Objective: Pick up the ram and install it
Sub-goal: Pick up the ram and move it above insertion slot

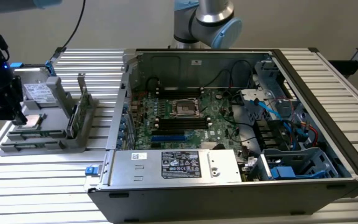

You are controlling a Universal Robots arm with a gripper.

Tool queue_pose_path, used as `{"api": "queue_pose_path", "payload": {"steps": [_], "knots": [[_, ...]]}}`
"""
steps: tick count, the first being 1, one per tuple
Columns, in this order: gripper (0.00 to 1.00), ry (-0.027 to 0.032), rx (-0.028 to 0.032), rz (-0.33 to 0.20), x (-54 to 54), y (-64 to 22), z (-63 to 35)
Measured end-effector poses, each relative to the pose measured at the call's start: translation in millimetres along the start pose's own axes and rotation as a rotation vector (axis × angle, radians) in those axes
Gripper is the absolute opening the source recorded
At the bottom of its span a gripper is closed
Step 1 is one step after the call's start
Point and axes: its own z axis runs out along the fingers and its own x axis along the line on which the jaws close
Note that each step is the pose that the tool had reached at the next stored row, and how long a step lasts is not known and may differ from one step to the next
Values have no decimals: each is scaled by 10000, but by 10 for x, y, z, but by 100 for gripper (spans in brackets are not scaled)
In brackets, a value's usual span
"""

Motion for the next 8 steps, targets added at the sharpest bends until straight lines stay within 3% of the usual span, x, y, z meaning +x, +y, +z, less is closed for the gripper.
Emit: {"api": "queue_pose_path", "payload": {"steps": [2,7,8], "knots": [[11,0,1,0,0,0,0],[30,0,0,0,0,0,0],[30,-1,0,0,0,0,0]]}}
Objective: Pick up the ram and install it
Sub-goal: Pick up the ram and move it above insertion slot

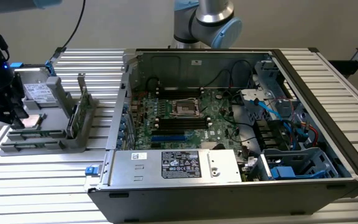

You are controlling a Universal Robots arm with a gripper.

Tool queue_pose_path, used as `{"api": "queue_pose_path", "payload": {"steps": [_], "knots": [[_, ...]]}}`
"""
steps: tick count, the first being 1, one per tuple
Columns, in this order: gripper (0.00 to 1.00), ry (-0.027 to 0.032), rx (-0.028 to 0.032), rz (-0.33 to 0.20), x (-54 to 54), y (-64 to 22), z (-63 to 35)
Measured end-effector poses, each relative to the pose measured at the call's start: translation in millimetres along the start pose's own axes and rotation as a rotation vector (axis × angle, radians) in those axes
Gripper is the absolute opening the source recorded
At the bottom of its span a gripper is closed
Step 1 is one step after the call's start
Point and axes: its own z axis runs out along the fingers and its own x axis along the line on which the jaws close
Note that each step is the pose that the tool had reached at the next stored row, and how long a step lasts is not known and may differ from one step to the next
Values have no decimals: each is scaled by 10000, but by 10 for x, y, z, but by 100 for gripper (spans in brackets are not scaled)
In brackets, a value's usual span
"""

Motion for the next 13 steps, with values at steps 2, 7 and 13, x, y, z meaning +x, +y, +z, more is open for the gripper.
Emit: {"api": "queue_pose_path", "payload": {"steps": [2,7,13], "knots": [[36,0,0,0,0,0,0],[36,1,0,0,2,-6,54],[36,10,-2,1,5,-16,162]]}}
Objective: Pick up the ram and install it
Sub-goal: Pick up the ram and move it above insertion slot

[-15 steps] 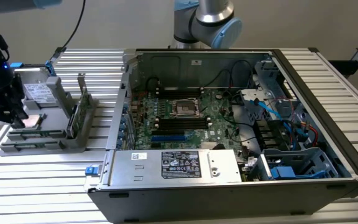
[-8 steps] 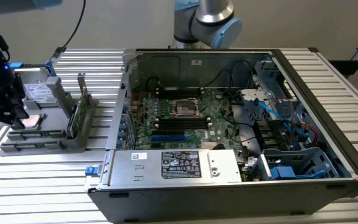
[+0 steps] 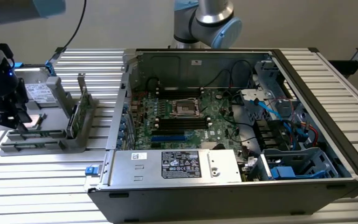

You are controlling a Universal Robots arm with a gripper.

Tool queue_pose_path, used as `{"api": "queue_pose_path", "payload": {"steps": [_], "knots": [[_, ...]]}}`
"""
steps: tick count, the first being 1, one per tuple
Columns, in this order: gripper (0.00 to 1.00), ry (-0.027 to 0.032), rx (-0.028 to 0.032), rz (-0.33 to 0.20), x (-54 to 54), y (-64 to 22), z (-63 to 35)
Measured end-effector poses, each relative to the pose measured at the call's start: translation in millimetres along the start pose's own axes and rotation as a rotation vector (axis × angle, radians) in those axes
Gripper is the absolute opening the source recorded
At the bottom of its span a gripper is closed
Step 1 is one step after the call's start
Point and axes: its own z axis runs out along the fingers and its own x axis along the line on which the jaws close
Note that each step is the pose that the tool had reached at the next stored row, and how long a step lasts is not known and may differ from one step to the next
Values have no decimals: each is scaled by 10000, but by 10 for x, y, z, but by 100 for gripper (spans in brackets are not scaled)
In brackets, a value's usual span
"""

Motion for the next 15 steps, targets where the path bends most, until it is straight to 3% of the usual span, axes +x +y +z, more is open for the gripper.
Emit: {"api": "queue_pose_path", "payload": {"steps": [15], "knots": [[36,74,-8,7,8,-27,269]]}}
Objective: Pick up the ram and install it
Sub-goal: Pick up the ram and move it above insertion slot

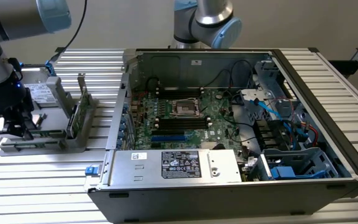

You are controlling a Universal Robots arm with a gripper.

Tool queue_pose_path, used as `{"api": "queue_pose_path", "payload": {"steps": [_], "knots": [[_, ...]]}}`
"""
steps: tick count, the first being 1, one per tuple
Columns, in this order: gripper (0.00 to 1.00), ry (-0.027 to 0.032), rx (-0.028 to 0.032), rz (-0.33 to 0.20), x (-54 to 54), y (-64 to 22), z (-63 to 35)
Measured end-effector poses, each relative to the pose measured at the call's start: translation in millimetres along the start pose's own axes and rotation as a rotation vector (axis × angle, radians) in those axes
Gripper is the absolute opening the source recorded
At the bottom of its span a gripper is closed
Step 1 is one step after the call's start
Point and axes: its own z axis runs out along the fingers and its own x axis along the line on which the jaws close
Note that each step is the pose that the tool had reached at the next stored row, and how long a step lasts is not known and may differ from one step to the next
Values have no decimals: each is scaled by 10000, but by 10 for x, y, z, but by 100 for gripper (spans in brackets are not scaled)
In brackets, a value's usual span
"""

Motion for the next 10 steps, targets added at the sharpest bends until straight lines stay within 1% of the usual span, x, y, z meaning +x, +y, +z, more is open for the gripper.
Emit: {"api": "queue_pose_path", "payload": {"steps": [3,10], "knots": [[36,36,-4,3,1,-4,45],[36,71,-8,7,9,10,131]]}}
